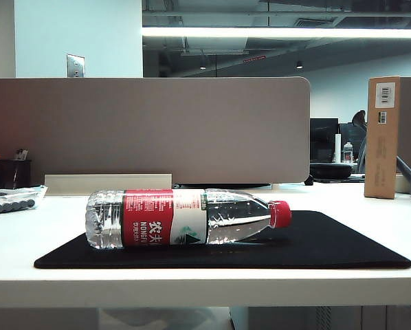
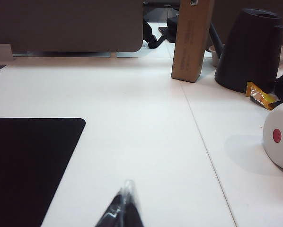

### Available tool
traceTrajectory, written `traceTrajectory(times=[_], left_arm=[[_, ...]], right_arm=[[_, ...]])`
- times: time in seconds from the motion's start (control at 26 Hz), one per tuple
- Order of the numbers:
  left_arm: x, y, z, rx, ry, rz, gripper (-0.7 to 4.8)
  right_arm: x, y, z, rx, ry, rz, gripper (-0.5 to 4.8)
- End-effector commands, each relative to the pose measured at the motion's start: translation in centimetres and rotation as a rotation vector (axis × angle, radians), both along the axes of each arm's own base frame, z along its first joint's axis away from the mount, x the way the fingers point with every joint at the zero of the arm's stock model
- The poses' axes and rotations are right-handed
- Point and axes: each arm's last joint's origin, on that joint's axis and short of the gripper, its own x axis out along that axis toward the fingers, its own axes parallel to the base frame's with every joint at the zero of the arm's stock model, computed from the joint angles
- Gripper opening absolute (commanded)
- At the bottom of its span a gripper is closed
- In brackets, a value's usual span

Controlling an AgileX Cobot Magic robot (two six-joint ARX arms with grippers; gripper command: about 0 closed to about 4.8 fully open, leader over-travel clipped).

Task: Stand the plastic bottle up on the black mouse pad.

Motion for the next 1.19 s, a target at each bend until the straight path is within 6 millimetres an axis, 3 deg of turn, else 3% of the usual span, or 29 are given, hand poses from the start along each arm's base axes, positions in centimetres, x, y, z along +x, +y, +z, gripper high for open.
traceTrajectory(times=[0.04,0.38,0.69,0.92,1.19], left_arm=[[0.0,0.0,0.3,-0.027,-0.024,0.0,-0.04],[0.0,0.0,0.4,-0.051,-0.026,0.0,-0.04],[0.0,0.0,0.4,-0.07,-0.036,-0.001,-0.04],[-0.1,-0.1,1.1,-0.127,-0.101,-0.044,-0.02],[-0.7,-0.8,3.7,-0.319,-0.226,-0.314,-0.05]], right_arm=[[0.0,0.0,-0.1,-0.002,-0.005,-0.001,-0.01],[0.0,0.1,-0.1,-0.002,-0.002,0.012,-0.01],[0.2,3.4,-1.3,-0.028,0.146,0.324,-0.01],[-0.9,6.0,-1.6,-0.059,0.178,0.592,-0.01],[-1.9,7.2,-1.6,-0.072,0.175,0.74,-0.01]])
